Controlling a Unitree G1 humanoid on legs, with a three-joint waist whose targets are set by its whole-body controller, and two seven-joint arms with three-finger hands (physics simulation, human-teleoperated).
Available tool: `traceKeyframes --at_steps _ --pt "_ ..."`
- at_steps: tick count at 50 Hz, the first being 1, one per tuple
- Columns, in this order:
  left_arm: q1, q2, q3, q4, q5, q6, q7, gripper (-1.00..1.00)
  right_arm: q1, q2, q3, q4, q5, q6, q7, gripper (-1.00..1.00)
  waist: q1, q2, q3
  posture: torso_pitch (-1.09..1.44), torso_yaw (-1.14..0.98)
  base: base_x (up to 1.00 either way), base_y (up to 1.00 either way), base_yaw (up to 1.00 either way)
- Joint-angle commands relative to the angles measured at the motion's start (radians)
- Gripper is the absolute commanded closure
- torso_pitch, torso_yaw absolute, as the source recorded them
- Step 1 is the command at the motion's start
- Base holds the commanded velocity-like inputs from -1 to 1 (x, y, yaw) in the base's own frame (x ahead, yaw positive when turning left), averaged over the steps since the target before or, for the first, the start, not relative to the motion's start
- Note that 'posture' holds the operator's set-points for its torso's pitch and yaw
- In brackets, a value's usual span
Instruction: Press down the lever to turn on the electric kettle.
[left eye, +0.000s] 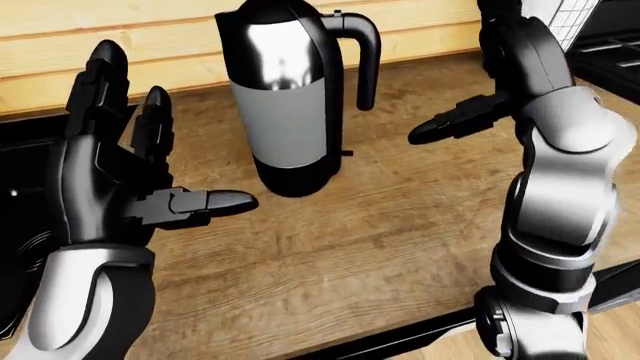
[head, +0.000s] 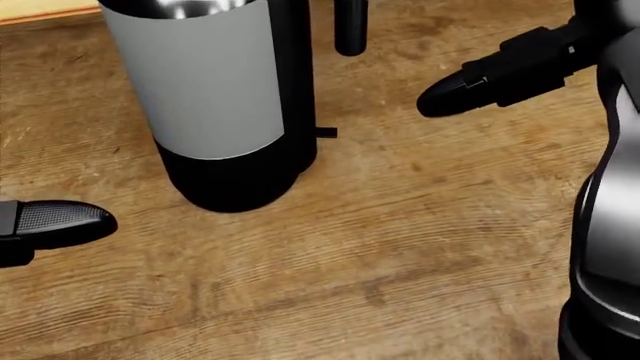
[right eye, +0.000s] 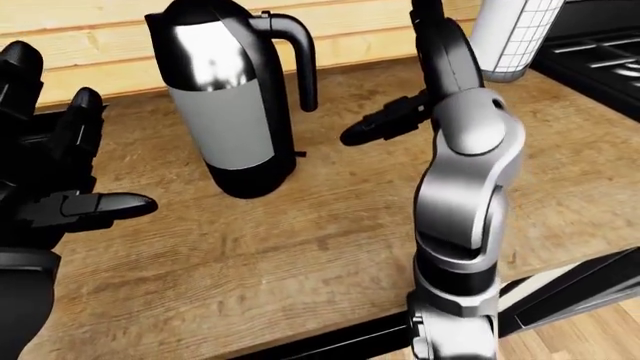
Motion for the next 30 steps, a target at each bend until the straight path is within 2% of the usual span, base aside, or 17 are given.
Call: traceKeyframes --at_steps 1,13,30 --pt "-0.024 0.014 0.015 -0.018 -0.002 -0.025 0.001 -1.0 -0.041 -0.013 -0.005 -0.004 -0.002 -0.026 -0.007 -1.0 -0.001 -0.002 -0.023 0.0 0.0 0.0 0.0 0.0" --pt "-0.03 0.03 0.03 -0.03 -0.043 -0.016 0.027 -1.0 -0.119 -0.009 0.003 0.214 0.03 -0.107 -0.012 -1.0 -0.002 0.0 -0.025 0.0 0.0 0.0 0.0 0.0" --pt "-0.051 0.064 0.042 -0.016 -0.097 -0.023 0.066 -1.0 -0.166 0.012 0.013 0.364 0.062 -0.173 -0.038 -1.0 0.0 0.002 -0.023 0.0 0.0 0.0 0.0 0.0"
